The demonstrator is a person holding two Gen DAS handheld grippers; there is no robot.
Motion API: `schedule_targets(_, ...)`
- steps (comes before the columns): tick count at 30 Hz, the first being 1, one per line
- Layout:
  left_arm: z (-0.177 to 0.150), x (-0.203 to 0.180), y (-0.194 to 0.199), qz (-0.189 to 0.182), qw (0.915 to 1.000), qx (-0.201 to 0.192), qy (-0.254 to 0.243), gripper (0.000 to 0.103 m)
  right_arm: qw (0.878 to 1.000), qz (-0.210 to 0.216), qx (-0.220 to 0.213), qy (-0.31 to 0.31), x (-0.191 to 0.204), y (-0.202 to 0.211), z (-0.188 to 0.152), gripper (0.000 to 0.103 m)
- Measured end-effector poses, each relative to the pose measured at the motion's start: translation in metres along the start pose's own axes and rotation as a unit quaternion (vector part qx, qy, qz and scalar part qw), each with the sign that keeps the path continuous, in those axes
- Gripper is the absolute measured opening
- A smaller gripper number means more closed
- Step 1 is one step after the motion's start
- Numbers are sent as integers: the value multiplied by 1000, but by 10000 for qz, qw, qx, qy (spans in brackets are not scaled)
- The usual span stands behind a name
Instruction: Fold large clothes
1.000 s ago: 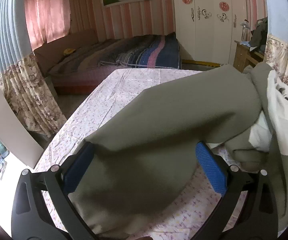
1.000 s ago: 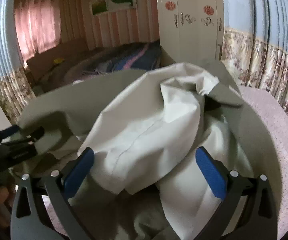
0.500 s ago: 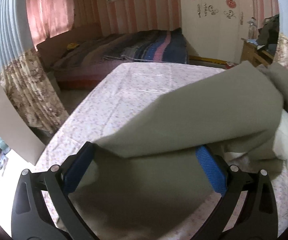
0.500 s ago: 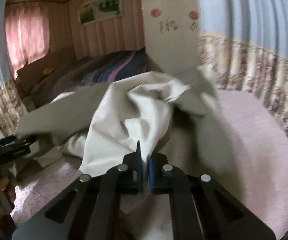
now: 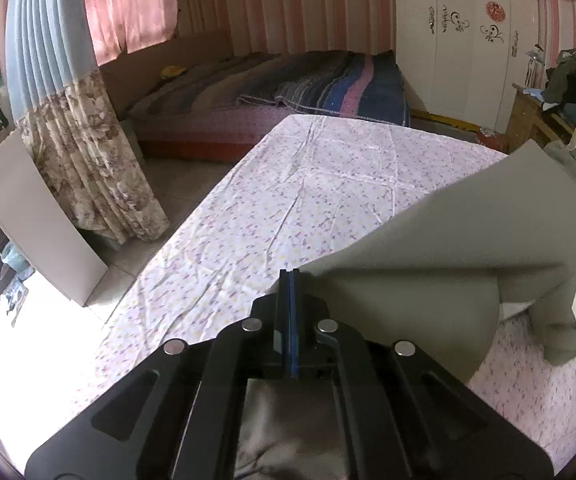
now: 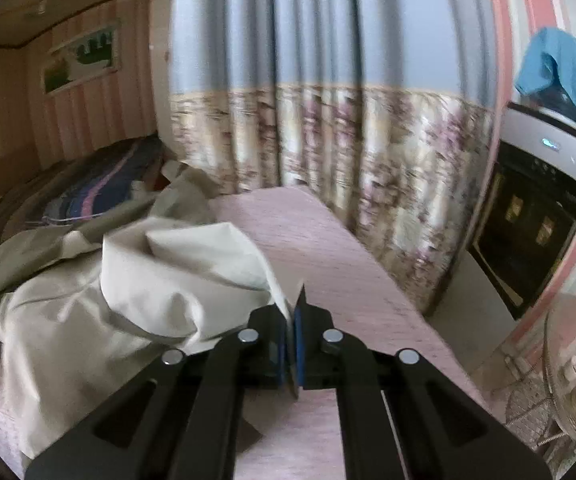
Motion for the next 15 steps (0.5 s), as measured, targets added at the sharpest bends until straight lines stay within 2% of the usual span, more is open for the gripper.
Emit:
schedule_targets(2, -1, -2, 11, 28, 10000, -93, -15, 0, 9999, -134, 22, 13, -22, -12, -2, 3)
schedule_targets(6, 5, -17, 41, -196, 9990, -395, -98, 0, 9986, -491, 142, -115, -78, -42, -4, 3)
schedule_targets(7, 7, -23, 46, -265, 9985, -460, -159, 5, 9988, -401, 246, -155, -86, -50, -6, 3)
schedule_targets(8, 9, -31, 52, -349, 9978, -510, -236, 22, 9989, -293, 319, -177, -90, -58, -8, 3)
schedule_targets(9, 11, -38, 55, -423, 9972, -550, -279, 35, 9989, -306, 312, -156, -93, -61, -9, 6)
schedule_targets(10, 13, -46, 58, -495, 9964, -603, -319, 63, 9989, -339, 298, -124, -92, -60, -9, 14)
schedule_targets(11, 16, -55, 61, -541, 9954, -701, -371, 81, 9989, -362, 290, -109, -91, -55, -9, 19)
schedule_targets(12, 19, -64, 64, -552, 9943, -809, -428, 86, 9987, -422, 238, -124, -91, -50, -9, 44)
schedule_targets(13, 21, -73, 65, -570, 9934, -869, -486, 94, 9987, -475, 117, -165, -91, -40, -7, 76)
schedule_targets(14, 24, -84, 65, -610, 9923, -916, -574, 100, 9987, -465, -36, -218, -91, -28, -3, 83)
schedule_targets(15, 27, -96, 64, -670, 9911, -947, -658, 100, 9985, -475, -103, -251, -93, -20, -1, 84)
Point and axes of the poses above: each gripper's, at about its wrist camera, not at the fingertips, and y roughly against the way its jaws point, x to its left, z to its top, the point moved 7 cm from there along -y, roughly the way its jaws point, and after that the axes turned 1 degree about y, right-handed, at the moved point
